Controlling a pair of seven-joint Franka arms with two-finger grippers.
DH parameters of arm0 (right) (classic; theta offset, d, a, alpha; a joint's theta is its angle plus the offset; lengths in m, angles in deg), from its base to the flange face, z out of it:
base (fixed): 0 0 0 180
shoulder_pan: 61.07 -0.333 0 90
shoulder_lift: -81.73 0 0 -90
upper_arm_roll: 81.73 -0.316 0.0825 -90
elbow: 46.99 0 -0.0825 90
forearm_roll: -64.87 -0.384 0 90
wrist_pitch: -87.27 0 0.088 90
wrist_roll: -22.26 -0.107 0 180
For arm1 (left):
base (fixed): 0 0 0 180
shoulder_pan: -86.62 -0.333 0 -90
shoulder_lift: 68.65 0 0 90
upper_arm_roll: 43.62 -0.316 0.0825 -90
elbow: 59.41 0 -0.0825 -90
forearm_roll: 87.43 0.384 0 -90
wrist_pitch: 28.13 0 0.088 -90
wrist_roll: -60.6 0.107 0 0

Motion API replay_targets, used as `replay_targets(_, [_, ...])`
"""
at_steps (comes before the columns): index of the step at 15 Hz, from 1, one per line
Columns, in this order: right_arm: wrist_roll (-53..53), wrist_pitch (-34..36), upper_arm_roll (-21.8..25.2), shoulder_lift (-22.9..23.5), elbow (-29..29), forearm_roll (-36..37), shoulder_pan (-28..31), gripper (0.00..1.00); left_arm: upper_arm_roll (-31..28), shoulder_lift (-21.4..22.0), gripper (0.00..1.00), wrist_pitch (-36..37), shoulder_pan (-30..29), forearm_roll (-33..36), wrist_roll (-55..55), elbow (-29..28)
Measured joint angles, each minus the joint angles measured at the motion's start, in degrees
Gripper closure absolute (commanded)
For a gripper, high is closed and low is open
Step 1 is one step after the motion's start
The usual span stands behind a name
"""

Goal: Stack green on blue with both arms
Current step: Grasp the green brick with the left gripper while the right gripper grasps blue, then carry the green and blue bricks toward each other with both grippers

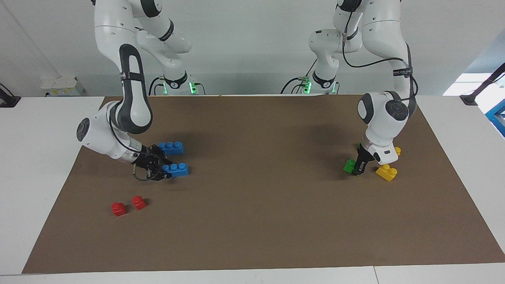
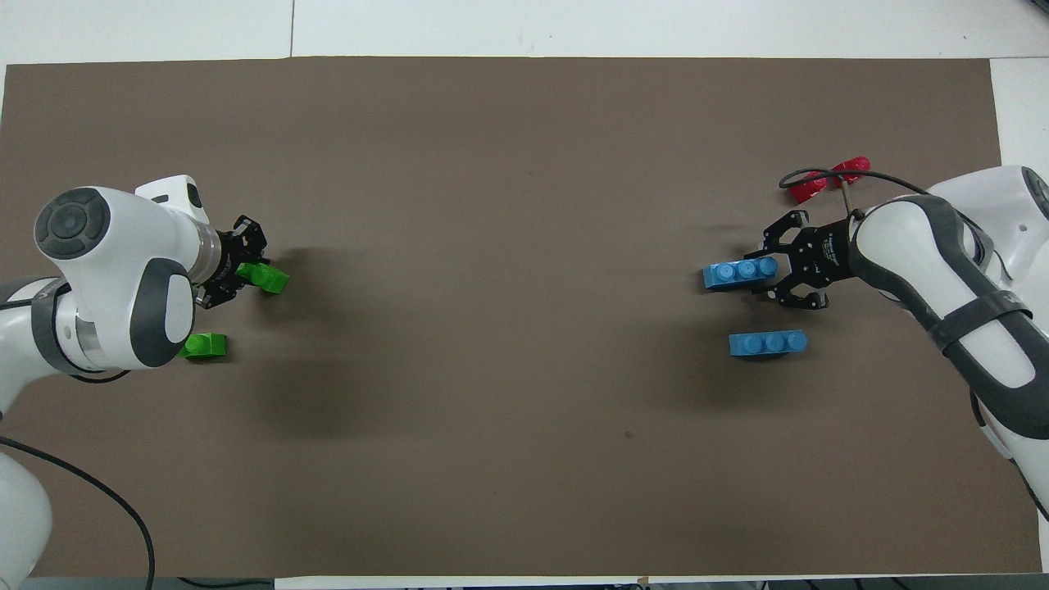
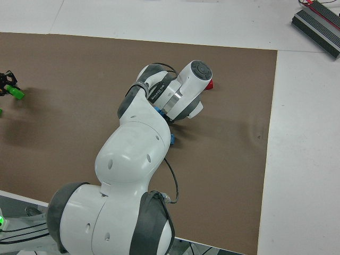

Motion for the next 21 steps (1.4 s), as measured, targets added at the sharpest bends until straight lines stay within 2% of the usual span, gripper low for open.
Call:
replay_targets(4, [0.9,0.6,-0.5,-0.2,0.2,0.0,-0.9,1.0,0.0,0.0,1.0,1.5,0.0,0.0,0.0,2.0])
replay_targets(7, [-0.4,3.4,-0.7,-1.5,2.1,-0.1,-2.7,1.0,0.3,0.4,1.0,7.9,0.2,0.0,-0.5,6.4])
replay_targets(10, [-7.7,4.9,-0.9,-4.9,3.3,-0.1,-6.3,1.0,0.7,1.1,1.0,13.7,1.6,0.0,-7.1,10.5])
replay_targets(13, [-15.5,4.8,-1.0,-7.2,3.1,-0.1,-12.7,1.0,0.9,2.2,1.0,16.6,4.9,0.0,-17.0,12.5])
replay_targets(16, [-23.3,1.7,-1.0,-7.2,2.5,-0.1,-18.3,1.0,1.0,4.8,1.0,19.9,7.2,0.0,-27.3,13.0])
replay_targets(21, [-37.8,-10.4,-1.1,-6.9,0.6,-0.7,-26.6,1.0,1.1,8.1,1.0,23.9,13.6,0.0,-46.1,13.0])
